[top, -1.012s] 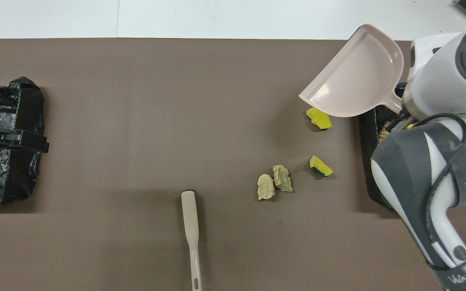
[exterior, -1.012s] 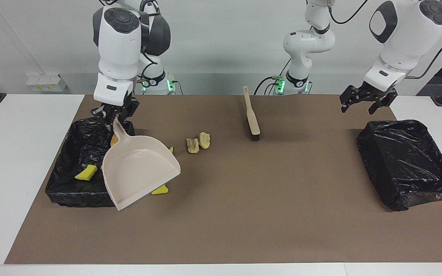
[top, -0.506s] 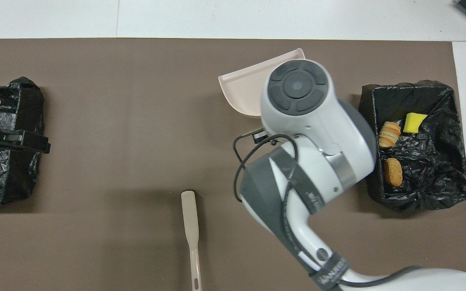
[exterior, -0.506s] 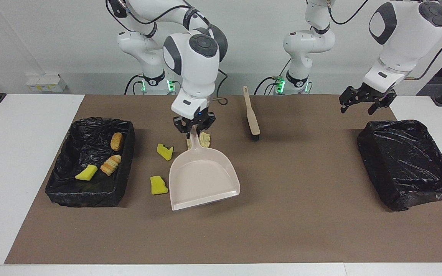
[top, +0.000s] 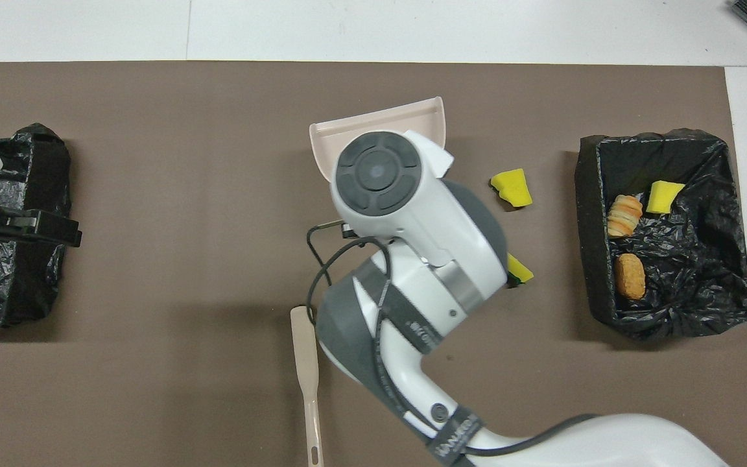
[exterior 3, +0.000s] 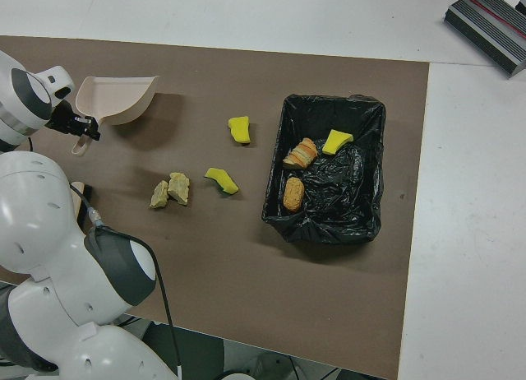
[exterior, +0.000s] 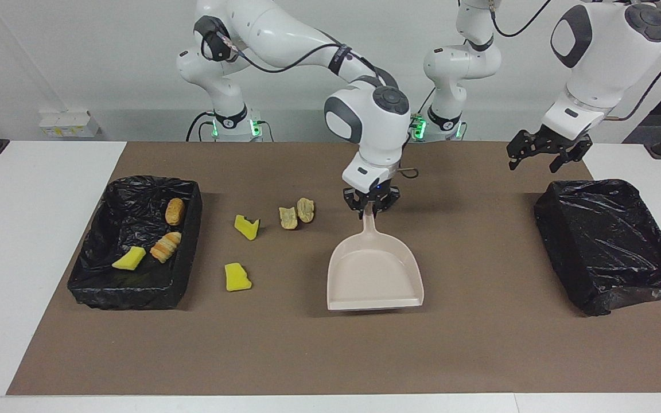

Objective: Sweep and dump trash in bin
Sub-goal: 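Bring the empty dustpan back to the table center with the right gripper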

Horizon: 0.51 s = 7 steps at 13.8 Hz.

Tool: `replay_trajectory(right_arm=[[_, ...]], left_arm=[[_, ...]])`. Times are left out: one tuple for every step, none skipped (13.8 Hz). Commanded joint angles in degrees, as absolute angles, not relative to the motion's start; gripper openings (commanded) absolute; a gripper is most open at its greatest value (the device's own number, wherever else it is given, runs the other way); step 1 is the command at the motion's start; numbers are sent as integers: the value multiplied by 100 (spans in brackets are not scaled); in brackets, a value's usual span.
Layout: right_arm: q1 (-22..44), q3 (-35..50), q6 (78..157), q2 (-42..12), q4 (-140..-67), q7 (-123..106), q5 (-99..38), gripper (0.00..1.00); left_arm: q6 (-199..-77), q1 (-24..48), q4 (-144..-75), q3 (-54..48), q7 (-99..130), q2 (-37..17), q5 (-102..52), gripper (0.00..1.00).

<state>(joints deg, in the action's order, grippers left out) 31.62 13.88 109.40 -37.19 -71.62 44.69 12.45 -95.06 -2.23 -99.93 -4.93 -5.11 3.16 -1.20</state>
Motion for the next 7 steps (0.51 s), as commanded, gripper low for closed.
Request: replay_trajectory(right_arm=[[3347, 1345, 11099, -4086, -6794, 4657, 1178, 0], [3383, 1353, 11170, -4130, -6794, 4702, 1178, 0], [3392, 1380, 11188, -4131, -6794, 4702, 1169, 0], [3419, 1380, 11284, -4174, -6803, 4720, 1152, 0], [3462, 1389, 11363, -4218, -6838, 4755, 1125, 0], [3454, 1389, 11373, -4236, -6847, 4790, 1125, 6], [3437, 1397, 11382, -4245, -6838, 4807, 1116, 50]], left_arm=[[-9677, -290, -10187, -545, -554, 448, -88, 100], [-9685, -281, -10187, -536, -554, 448, -88, 100], [-9720, -281, -10187, -545, -545, 448, -88, 100], [-9747, -264, -10187, -536, -510, 440, -97, 100], [-9756, -272, -10187, -545, -527, 431, -97, 100], [-9817, -255, -10187, -536, -519, 396, -97, 100], [-9887, -237, -10187, -545, -519, 369, -97, 100]])
